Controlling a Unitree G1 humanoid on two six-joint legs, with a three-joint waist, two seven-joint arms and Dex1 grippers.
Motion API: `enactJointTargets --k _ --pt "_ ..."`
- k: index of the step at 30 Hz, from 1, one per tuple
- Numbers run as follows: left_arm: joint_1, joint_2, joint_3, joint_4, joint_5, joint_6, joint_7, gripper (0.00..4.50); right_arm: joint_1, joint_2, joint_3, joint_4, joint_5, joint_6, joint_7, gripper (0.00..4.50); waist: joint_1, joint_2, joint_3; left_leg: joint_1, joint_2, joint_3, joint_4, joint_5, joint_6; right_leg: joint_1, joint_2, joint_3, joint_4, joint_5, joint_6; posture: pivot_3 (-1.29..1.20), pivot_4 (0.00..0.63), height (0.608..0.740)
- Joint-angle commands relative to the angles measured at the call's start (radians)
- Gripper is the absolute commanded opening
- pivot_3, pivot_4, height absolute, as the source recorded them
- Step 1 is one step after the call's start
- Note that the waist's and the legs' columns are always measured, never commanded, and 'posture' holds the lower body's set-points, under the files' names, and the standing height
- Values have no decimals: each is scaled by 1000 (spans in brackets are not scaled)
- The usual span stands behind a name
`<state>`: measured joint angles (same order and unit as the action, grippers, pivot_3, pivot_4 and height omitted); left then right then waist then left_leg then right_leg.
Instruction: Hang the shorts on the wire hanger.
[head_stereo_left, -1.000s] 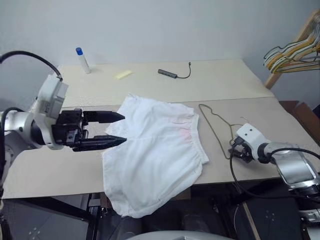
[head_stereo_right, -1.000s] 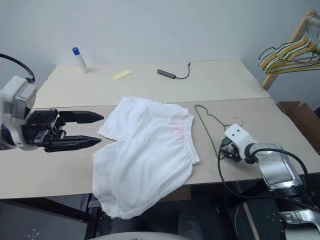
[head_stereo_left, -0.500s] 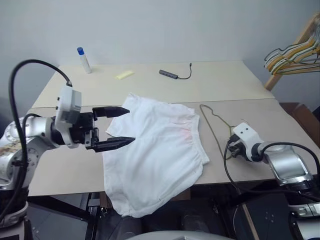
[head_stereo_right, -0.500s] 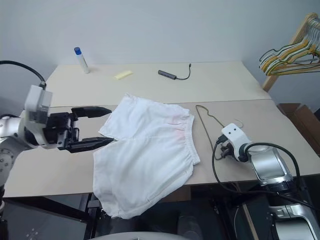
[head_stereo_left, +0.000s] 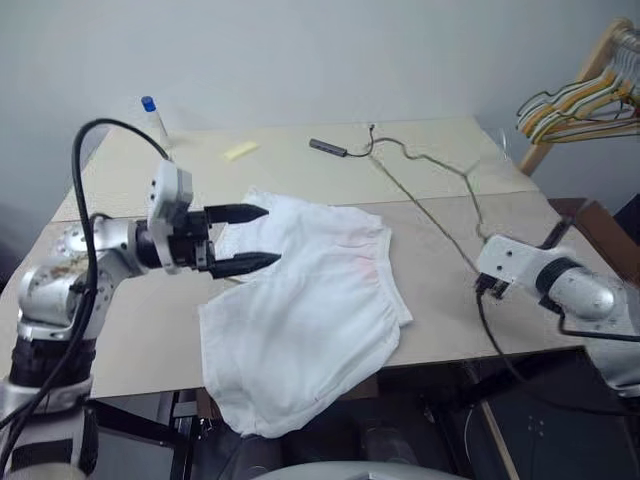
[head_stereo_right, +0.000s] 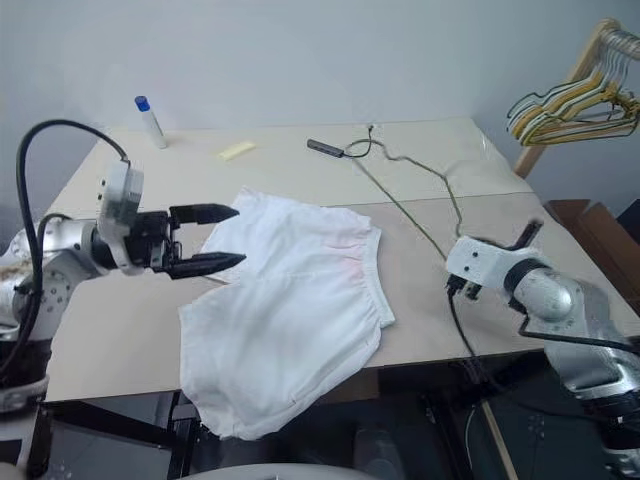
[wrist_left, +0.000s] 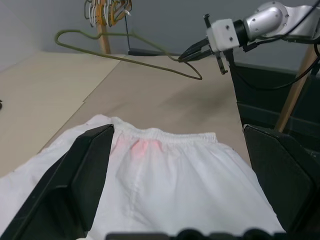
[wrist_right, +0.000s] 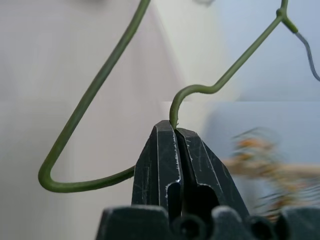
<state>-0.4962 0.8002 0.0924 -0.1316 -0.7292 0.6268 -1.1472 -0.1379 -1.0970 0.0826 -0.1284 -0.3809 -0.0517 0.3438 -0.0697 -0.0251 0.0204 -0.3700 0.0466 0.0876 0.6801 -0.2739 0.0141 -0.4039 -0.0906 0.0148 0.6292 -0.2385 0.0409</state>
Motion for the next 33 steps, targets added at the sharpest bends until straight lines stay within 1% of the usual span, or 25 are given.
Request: enactJointTargets --k 1,2,3,5,8,11,14,16,20,22,25,26,30,32,33 --pt "-101 -2 4 65 -38 91 -4 4500 -84 -51 54 159 -241 -330 -242 31 -15 -1 0 0 0 0 0 0 0 0 0 0 0 0 0 -127 0 740" --pt "-122 -2 -2 79 -36 107 -6 4500 -110 -65 79 203 -330 -390 -337 31 -27 -1 0 0 0 0 0 0 0 0 0 0 0 0 0 -127 0 740" --pt "-144 -4 -8 97 -33 124 -8 4500 -136 -75 100 238 -396 -432 -389 31 -35 -1 0 0 0 0 0 0 0 0 0 0 0 0 0 -134 0 740" --pt "-186 -10 -35 135 -16 146 -24 4500 -191 -71 127 283 -471 -501 -463 31 -53 -1 0 0 0 0 0 0 0 -1 0 2 0 0 0 -146 0 740" --pt "-239 -32 -95 181 13 159 -61 4500 -263 -42 150 301 -526 -567 -518 31 -74 -1 0 0 0 0 0 0 0 -1 0 3 0 0 1 -153 0 740" --pt "-310 -68 -197 244 68 193 -94 4500 -329 -11 181 311 -565 -619 -522 31 -89 -1 1 0 -1 -2 0 0 0 0 -1 3 0 0 1 -158 0 740" --pt "-347 -81 -294 273 141 174 -147 4500 -373 14 194 317 -588 -645 -514 31 -101 -1 1 1 -1 -3 0 0 0 1 -1 4 0 0 2 -166 0 740" --pt "-361 -101 -356 292 207 147 -146 4500 -401 29 198 319 -600 -653 -513 31 -108 -1 1 0 -1 -4 0 0 0 0 -1 4 0 0 2 -173 0 740" --pt "-369 -133 -413 326 300 121 -127 4500 -426 48 189 318 -603 -644 -502 31 -113 -1 1 0 -1 -6 0 0 1 0 -1 6 0 0 2 -180 0 740" --pt "-359 -137 -420 321 311 122 -139 4500 -429 54 181 319 -603 -628 -497 31 -114 -1 1 0 -1 -6 0 0 1 0 -1 6 0 0 2 -181 0 740" --pt "-332 -151 -411 292 317 132 -118 3871 -424 63 167 314 -596 -600 -493 0 -115 -1 1 1 -1 -6 0 -1 1 0 -1 7 0 0 2 -183 0 740" --pt "-323 -156 -404 287 319 118 -116 3593 -422 63 165 311 -594 -599 -490 0 -115 -1 1 1 -1 -6 0 -1 1 0 -1 7 0 0 2 -183 0 740" --pt "-311 -177 -368 284 314 130 -84 2341 -405 73 148 298 -571 -581 -471 0 -114 -1 1 1 -1 -6 0 -1 1 0 -1 7 0 0 3 -180 0 740" --pt "-308 -178 -362 280 312 135 -81 1618 -401 76 142 297 -562 -576 -466 0 -114 -1 1 1 -1 -6 0 -1 1 0 -1 8 0 0 3 -179 0 740" --pt "-307 -177 -361 276 313 137 -81 1352 -400 75 141 297 -560 -577 -464 0 -114 -1 1 1 -1 -6 0 -1 1 0 -1 8 0 0 3 -179 0 740"
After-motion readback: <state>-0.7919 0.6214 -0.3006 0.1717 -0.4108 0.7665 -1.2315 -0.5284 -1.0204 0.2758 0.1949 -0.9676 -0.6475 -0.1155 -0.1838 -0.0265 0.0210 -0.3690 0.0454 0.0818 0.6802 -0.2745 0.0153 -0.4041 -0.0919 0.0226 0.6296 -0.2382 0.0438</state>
